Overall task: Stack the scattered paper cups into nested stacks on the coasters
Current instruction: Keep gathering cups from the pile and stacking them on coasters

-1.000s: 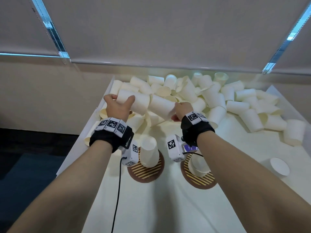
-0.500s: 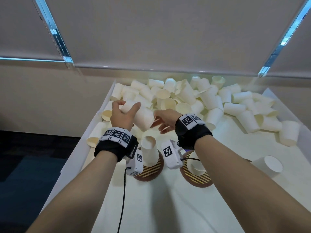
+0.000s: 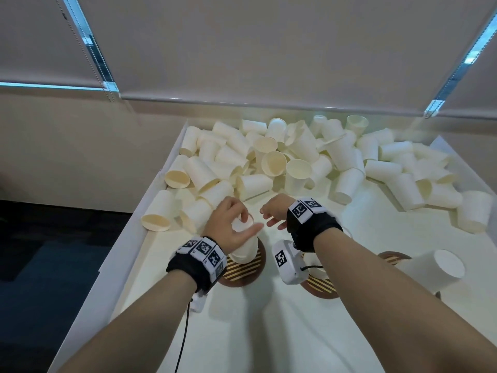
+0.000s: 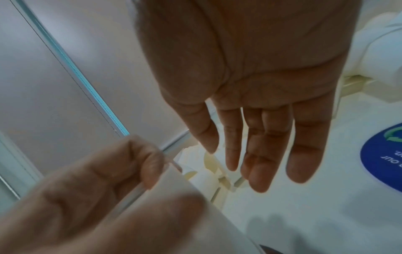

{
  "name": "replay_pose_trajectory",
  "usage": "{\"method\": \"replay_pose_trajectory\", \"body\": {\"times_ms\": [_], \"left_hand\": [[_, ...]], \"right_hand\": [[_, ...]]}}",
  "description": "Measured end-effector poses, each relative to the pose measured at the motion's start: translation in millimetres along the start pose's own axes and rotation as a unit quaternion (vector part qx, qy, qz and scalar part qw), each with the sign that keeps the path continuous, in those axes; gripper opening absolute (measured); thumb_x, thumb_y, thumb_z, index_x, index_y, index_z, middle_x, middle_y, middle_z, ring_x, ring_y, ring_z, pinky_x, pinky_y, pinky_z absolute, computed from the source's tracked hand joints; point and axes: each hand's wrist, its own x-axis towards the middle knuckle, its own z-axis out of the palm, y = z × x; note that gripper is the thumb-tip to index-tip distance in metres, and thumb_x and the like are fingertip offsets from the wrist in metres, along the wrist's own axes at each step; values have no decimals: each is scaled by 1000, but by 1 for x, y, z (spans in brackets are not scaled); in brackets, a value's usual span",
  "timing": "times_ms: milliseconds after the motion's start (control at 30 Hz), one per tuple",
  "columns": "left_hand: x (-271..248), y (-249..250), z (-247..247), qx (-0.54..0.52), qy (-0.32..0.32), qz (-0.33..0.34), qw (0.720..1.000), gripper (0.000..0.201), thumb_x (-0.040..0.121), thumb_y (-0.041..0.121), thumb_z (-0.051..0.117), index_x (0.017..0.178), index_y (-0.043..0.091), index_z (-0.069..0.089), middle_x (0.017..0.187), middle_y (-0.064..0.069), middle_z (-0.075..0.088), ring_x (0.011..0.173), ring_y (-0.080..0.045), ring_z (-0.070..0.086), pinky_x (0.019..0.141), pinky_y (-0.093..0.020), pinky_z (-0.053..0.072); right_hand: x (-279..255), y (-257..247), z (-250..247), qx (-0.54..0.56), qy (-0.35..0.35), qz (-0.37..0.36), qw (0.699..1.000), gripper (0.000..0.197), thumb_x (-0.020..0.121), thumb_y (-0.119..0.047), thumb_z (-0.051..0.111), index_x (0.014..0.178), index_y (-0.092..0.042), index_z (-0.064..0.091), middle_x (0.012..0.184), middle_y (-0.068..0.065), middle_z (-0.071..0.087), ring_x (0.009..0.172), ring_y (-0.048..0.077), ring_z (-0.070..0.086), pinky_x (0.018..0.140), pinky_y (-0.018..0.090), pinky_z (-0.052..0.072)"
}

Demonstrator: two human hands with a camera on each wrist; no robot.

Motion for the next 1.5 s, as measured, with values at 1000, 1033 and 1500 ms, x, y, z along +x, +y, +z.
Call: {"method": "replay_pose_trajectory", "body": {"times_ms": [1000,1033,1500], "left_hand": [[78,8,-42,-143,208,-151,956,17,92,25,57,78,17,59,68,13,55,63,4,53,58,-4,39],[77,5,-40,-145,204,-155,956,25,94,28,54,71,17,56,63,12,52,59,3,50,56,-7,37],[27,-77,-42,38,260,-512,818,31,88,19,48,119,19,46,133,-16,33,101,-31,49,82,-41,42]], "right_hand": [[29,-49,1,-83,67,-236,966,82,64,-27,83,134,-14,43,123,5,56,108,23,56,83,30,47],[29,-50,0,-91,80,-237,964,76,65,-25,83,131,-13,45,121,6,57,107,24,57,81,29,46],[36,-29,-17,-166,105,-118,973,64,76,-18,74,130,-12,41,118,7,60,108,28,60,77,28,41]]}}
